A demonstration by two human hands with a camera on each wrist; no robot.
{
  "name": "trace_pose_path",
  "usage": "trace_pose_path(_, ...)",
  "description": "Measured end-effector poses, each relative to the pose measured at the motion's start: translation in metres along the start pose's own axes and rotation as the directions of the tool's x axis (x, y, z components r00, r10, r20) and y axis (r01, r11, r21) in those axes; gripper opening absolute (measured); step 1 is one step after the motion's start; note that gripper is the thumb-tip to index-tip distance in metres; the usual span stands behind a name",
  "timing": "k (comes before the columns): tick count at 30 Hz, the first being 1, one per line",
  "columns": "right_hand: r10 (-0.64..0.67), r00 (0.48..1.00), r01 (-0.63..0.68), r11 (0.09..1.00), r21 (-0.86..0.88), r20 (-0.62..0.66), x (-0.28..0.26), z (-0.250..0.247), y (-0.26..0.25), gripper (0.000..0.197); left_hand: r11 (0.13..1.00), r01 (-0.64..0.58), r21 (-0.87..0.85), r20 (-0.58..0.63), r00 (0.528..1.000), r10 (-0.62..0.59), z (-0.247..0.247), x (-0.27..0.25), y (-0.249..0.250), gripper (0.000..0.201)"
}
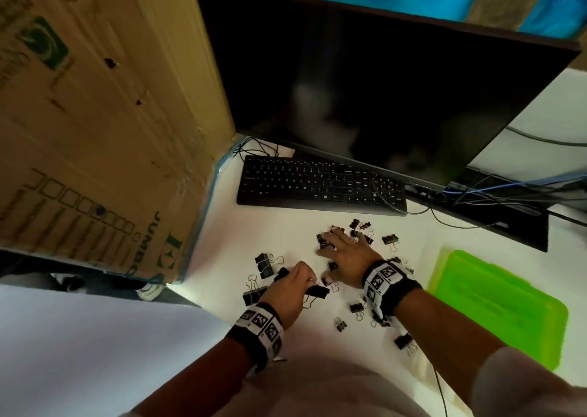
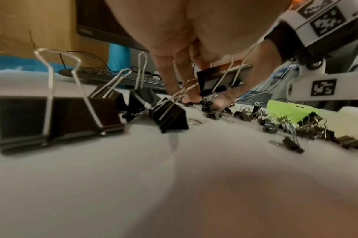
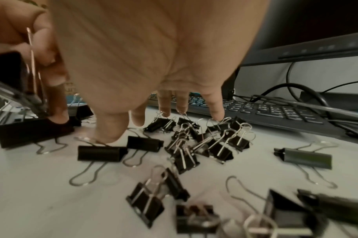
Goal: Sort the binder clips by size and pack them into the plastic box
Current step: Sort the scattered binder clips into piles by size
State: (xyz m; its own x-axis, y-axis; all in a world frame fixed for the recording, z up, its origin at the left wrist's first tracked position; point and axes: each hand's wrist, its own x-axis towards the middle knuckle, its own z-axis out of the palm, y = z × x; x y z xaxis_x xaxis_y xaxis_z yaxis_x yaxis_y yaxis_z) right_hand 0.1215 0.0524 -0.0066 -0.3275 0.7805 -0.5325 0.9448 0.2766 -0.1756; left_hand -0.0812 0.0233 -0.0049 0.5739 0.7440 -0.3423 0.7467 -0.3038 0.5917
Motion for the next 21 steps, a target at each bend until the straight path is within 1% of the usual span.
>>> trace_pose_path(2,0.014,1.0,-0.014,1.0,0.006,-0.027,-0.004,0.004,-0.002,0.055,0.997,-0.055,0.052,0.015,0.998,0.054,-0.002,-0.003,-0.006,0.019)
trace_pose_path(4,0.03,0.998,-0.029,1.0,0.009,-0.051,-0.007,0.007,-0.001,0.049,0.993,-0.082,0.085,0.032,0.996,0.08,-0.004,-0.005,-0.012,0.03)
trace_pose_path(7,0.042,0.997,-0.041,0.999,0.024,-0.069,-0.013,0.011,0.004,0.045,0.995,-0.045,0.09,0.006,0.999,0.045,-0.009,-0.006,-0.028,0.035)
trace_pose_path(11,0.03,0.996,-0.023,0.996,0.089,-0.079,-0.024,0.011,0.015,0.045,0.997,-0.039,0.071,-0.082,0.996,0.045,-0.014,-0.002,-0.05,0.031)
trace_pose_path(14,0.063,0.984,-0.023,0.972,0.234,-0.165,-0.036,0.007,0.027,0.046,0.997,-0.009,0.072,-0.116,0.993,0.018,-0.022,-0.001,-0.059,0.035)
trace_pose_path(16,0.104,0.962,-0.042,0.969,0.243,-0.25,-0.045,0.006,0.037,0.046,0.997,0.028,0.073,-0.105,0.994,-0.02,-0.025,-0.002,-0.06,0.036)
trace_pose_path(17,0.14,0.952,-0.077,0.97,0.23,-0.272,-0.05,0.006,0.044,0.047,0.997,0.046,0.069,-0.099,0.994,-0.039,-0.027,-0.002,-0.059,0.037)
trace_pose_path(19,0.23,0.945,-0.177,0.958,0.225,-0.234,-0.058,0.009,0.056,0.047,0.998,0.034,0.049,-0.122,0.992,-0.028,-0.027,-0.003,-0.051,0.043)
trace_pose_path(21,0.277,0.949,-0.24,0.945,0.224,-0.151,-0.065,0.014,0.065,0.048,0.997,-0.046,0.058,-0.176,0.983,0.056,-0.026,-0.001,-0.037,0.046)
